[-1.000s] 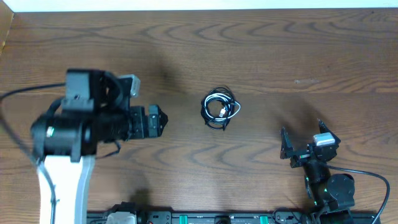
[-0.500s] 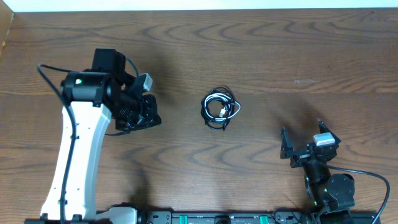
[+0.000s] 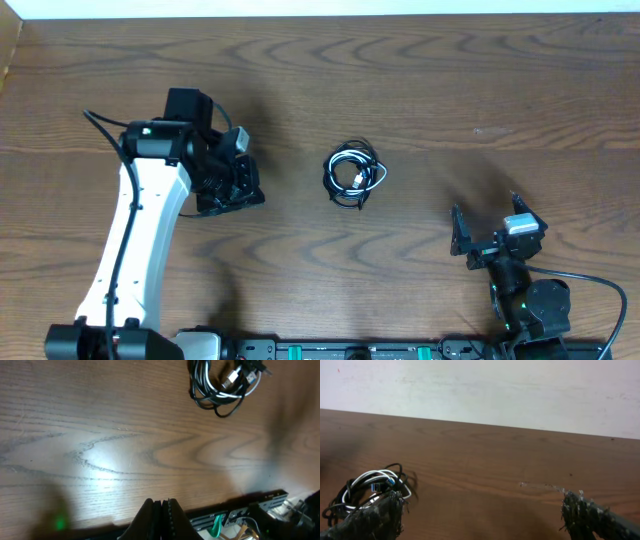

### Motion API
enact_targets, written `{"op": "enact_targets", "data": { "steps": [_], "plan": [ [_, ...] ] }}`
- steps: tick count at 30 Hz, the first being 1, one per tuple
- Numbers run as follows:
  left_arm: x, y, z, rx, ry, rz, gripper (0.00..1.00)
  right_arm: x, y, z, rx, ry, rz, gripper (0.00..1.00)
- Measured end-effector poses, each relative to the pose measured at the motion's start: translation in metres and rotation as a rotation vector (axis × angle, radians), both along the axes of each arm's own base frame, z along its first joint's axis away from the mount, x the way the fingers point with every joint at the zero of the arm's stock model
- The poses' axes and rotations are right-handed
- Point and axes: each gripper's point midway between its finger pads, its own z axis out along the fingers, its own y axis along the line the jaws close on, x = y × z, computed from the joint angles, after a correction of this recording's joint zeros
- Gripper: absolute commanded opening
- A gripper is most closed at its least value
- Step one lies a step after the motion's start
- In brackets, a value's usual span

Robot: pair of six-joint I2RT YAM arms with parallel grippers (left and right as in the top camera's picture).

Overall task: Untangle cables
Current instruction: 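Move the left gripper forward toward the black-and-white cable bundle, then lower the open left gripper over the cable bundle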

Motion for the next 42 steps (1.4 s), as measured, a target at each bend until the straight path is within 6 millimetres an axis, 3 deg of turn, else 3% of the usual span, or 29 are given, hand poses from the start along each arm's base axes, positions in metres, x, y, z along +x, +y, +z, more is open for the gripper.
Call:
{"op": "enact_targets", "data": {
  "steps": [8, 16, 20, 23, 28, 42],
  "plan": [
    [0.006, -0.029, -0.018, -0.006, -0.046, -0.048, 0.08, 0.000, 0.000, 0.000, 0.000, 0.000, 0.000, 0.99],
    [0.001, -0.051, -0.037, 0.110, -0.061, -0.051, 0.09, 0.000, 0.000, 0.000, 0.000, 0.000, 0.000, 0.99],
    [0.002, -0.062, -0.038, 0.159, -0.093, -0.050, 0.17, 0.000, 0.000, 0.000, 0.000, 0.000, 0.000, 0.99],
    [0.001, -0.066, -0.039, 0.203, -0.108, -0.030, 0.40, 0.000, 0.000, 0.000, 0.000, 0.000, 0.000, 0.99],
    [0.003, -0.075, -0.043, 0.231, -0.130, -0.025, 0.54, 0.000, 0.000, 0.000, 0.000, 0.000, 0.000, 0.99],
    [0.020, -0.117, -0.097, 0.253, -0.115, -0.080, 0.58, 0.000, 0.000, 0.000, 0.000, 0.000, 0.000, 0.99]
  ]
}}
